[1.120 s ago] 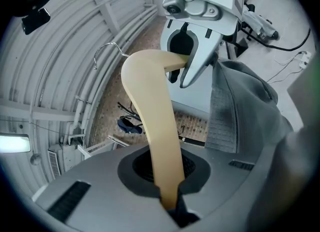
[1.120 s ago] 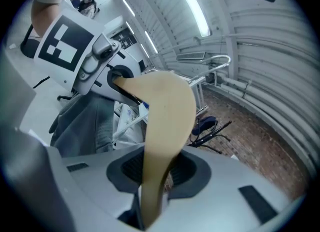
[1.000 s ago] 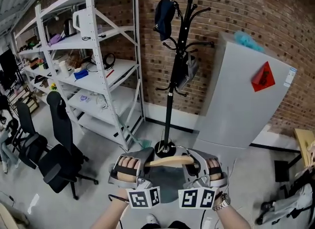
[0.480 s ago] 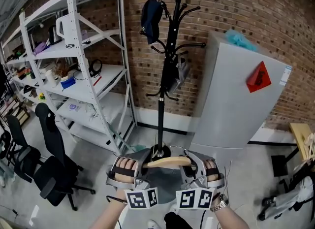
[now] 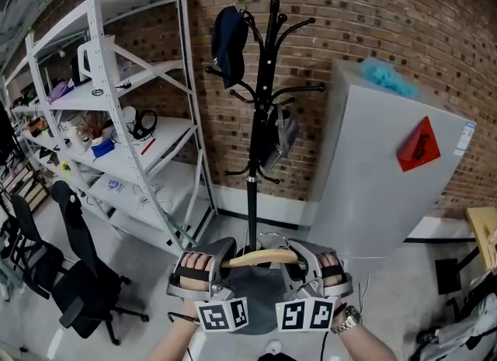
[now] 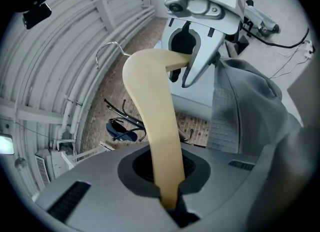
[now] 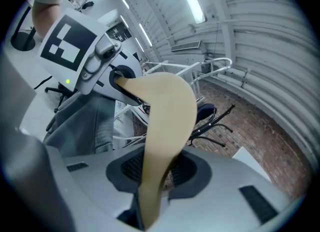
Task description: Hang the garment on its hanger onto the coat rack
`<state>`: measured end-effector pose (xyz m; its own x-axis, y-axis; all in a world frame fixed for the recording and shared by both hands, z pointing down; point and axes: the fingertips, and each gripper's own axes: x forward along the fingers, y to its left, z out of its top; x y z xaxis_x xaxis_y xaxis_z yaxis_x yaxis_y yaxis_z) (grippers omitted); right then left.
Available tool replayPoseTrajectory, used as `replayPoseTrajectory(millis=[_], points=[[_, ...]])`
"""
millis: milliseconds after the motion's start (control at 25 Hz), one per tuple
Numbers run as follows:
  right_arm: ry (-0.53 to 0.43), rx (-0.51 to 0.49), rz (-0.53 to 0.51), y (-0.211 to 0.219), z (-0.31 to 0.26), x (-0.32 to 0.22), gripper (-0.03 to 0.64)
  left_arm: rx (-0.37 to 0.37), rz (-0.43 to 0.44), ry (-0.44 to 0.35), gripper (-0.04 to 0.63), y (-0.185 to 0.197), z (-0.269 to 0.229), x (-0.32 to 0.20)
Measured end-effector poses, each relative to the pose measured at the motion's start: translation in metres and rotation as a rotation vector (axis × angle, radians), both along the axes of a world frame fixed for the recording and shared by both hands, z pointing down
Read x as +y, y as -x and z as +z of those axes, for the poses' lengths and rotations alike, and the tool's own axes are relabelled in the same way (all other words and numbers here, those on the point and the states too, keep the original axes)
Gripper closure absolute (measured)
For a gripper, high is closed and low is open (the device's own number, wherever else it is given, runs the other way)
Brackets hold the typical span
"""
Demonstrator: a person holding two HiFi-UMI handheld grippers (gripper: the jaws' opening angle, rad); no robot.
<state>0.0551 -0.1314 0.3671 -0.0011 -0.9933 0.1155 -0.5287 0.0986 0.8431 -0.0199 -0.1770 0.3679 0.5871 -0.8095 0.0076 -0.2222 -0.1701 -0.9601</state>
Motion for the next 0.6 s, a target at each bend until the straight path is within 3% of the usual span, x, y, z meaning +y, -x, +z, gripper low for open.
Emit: replayPoseTrajectory(millis=[600], points=[[-0.026,0.033,-0.036,-0.064,-0.013,-0.085,0.522,0.018,-0.048,-0.020,0.572,-0.060,-0.011,-0.078]])
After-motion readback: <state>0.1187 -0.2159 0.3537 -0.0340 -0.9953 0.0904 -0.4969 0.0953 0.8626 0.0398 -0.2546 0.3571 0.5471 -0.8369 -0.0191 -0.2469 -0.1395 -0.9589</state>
